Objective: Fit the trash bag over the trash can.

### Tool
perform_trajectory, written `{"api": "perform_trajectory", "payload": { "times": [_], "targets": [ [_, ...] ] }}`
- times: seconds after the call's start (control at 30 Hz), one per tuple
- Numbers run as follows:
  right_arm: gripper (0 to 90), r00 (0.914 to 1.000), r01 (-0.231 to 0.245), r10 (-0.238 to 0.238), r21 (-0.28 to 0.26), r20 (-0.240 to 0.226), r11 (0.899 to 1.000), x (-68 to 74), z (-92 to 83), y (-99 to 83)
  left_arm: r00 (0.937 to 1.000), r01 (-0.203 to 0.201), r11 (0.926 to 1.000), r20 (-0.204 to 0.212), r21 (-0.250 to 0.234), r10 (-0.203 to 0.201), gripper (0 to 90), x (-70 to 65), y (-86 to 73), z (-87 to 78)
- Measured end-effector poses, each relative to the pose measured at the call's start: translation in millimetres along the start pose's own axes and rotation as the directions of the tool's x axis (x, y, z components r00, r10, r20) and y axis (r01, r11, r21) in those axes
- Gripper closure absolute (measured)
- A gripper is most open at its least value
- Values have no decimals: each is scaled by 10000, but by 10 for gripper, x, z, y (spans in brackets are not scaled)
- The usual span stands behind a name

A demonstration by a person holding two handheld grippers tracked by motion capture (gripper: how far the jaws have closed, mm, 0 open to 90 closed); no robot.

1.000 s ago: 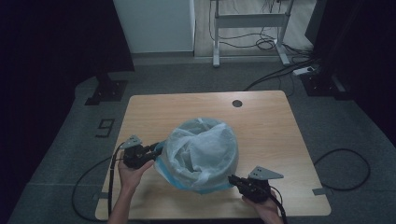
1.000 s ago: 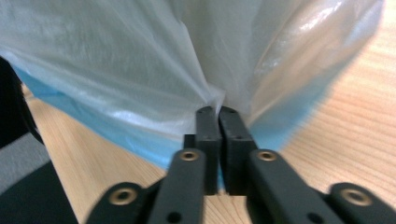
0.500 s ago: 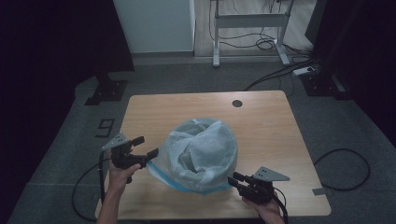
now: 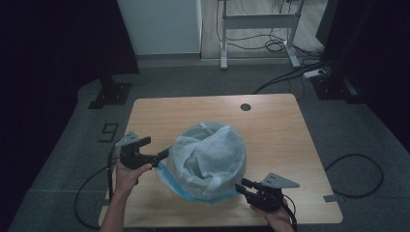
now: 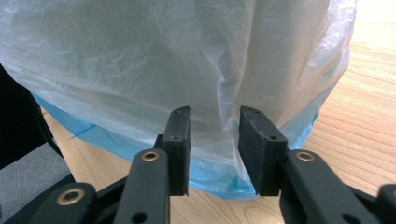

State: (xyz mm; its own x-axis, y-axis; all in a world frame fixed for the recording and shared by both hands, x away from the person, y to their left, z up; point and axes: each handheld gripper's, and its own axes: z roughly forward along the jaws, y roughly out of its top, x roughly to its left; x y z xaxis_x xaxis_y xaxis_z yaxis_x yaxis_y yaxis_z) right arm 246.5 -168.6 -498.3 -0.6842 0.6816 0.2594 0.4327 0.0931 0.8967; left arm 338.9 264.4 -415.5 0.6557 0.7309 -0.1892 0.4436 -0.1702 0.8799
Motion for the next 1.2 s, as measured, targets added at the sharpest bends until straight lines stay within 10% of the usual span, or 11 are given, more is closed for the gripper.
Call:
{"api": "perform_trajectory", "payload": {
  "times": [0.27,0.5,0.83,1.2],
  "targets": [
    [426,9999,-118,123,-626,92,9980,-15,-186,29,9897,-1160,9929,815,-246,1177,155,-153,193,-200],
    [401,9997,-216,222,-1153,40,9931,-127,-410,5,9507,-2496,9680,1963,258,2399,281,-397,447,-47],
    [426,9985,-451,495,-1515,251,9874,-242,-570,-23,8871,-4027,8996,3144,1690,3380,490,-663,718,358],
    [438,9964,-735,797,-1751,288,9818,-279,-631,-37,8708,-4600,8150,3582,3524,3367,575,-721,721,654]
  ]
}}
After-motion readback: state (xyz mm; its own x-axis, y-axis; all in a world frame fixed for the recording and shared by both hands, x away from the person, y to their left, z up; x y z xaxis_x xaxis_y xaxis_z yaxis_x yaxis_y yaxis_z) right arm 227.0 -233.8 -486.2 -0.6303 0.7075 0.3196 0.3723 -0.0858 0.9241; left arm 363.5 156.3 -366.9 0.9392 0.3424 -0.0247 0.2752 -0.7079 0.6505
